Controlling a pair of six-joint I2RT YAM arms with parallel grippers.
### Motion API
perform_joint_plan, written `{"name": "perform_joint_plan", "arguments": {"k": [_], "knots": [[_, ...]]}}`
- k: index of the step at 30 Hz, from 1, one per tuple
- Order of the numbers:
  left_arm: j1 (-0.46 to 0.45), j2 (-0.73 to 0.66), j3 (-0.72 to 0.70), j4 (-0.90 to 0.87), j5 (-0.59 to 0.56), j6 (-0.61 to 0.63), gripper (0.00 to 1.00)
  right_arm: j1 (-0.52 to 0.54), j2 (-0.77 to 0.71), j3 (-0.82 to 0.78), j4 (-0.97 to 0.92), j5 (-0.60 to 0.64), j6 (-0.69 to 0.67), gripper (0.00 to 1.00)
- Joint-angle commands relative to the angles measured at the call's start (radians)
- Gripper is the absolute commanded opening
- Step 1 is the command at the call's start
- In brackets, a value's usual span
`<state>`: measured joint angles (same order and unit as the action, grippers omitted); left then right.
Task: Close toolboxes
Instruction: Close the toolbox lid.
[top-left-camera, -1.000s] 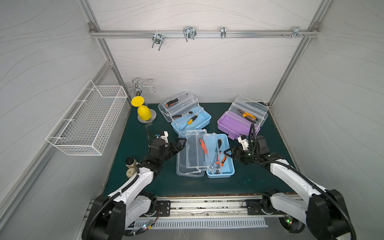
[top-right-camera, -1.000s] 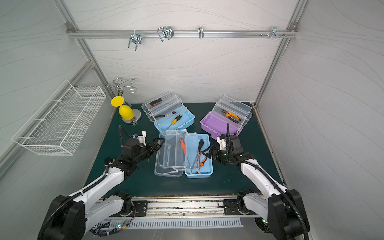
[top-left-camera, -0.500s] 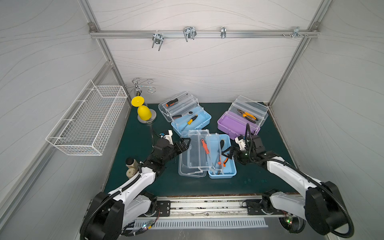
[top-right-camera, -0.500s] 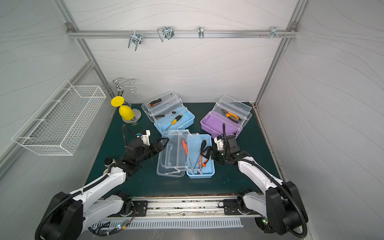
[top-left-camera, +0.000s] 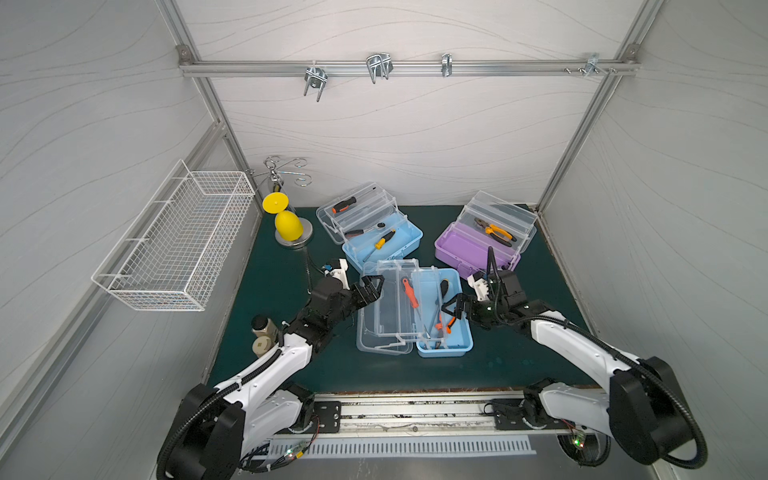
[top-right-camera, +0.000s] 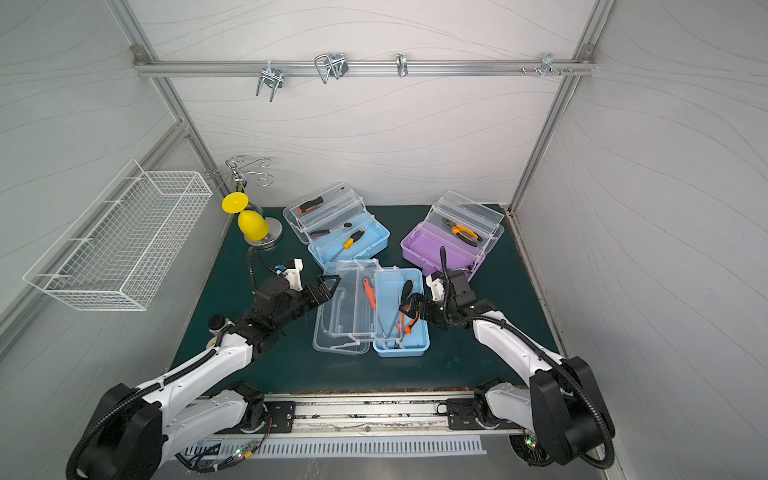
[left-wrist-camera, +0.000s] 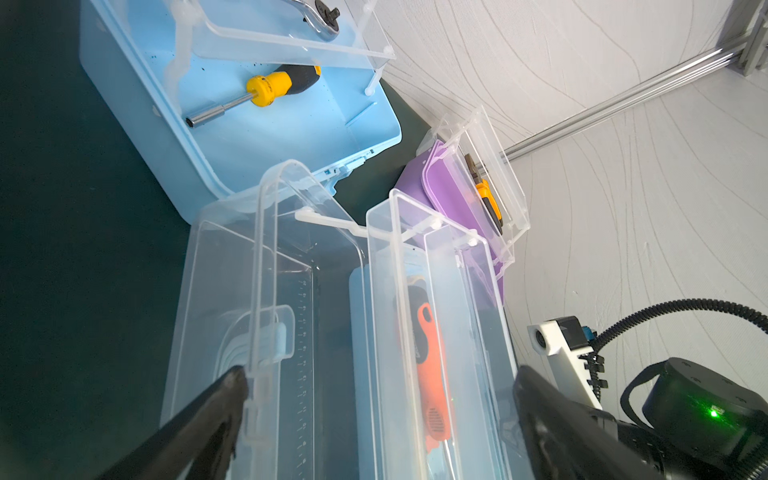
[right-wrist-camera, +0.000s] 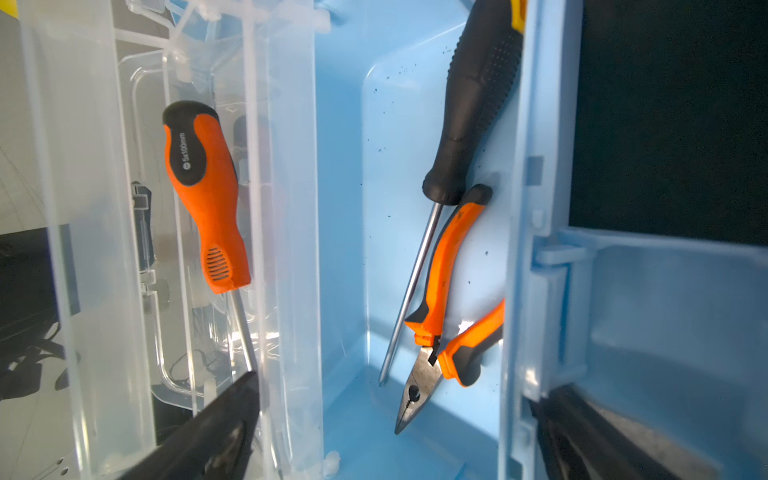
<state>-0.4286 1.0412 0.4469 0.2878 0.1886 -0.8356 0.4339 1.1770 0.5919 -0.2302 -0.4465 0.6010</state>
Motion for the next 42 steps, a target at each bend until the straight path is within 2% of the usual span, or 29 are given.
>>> {"name": "perform_joint_plan", "arguments": {"k": [1, 12, 15, 25, 34, 42], "knots": [[-0.04, 0.002, 0.045, 0.004, 0.077, -0.01, 1.0, 0.043, -0.009, 0.048, 0.036, -0.092, -0.036, 0.99], [-0.066, 0.001, 0.065, -0.011, 0.068, 0.007, 1.0, 0.119, 0.035, 0.12, -0.117, 0.138, -0.116, 0.99], [-0.068, -0.006, 0.068, -0.018, 0.066, 0.007, 1.0, 0.125, 0.034, 0.117, -0.124, 0.166, -0.122, 0.97], [-0.068, -0.063, 0.08, -0.09, 0.039, 0.034, 1.0, 0.135, 0.024, 0.121, -0.14, 0.195, -0.139, 0.78], [-0.068, -0.138, 0.133, -0.215, 0.025, 0.089, 1.0, 0.134, 0.019, 0.123, -0.152, 0.194, -0.135, 0.75], [-0.068, -0.219, 0.169, -0.341, -0.042, 0.147, 1.0, 0.119, 0.024, 0.104, -0.152, 0.2, -0.127, 0.72]]}}
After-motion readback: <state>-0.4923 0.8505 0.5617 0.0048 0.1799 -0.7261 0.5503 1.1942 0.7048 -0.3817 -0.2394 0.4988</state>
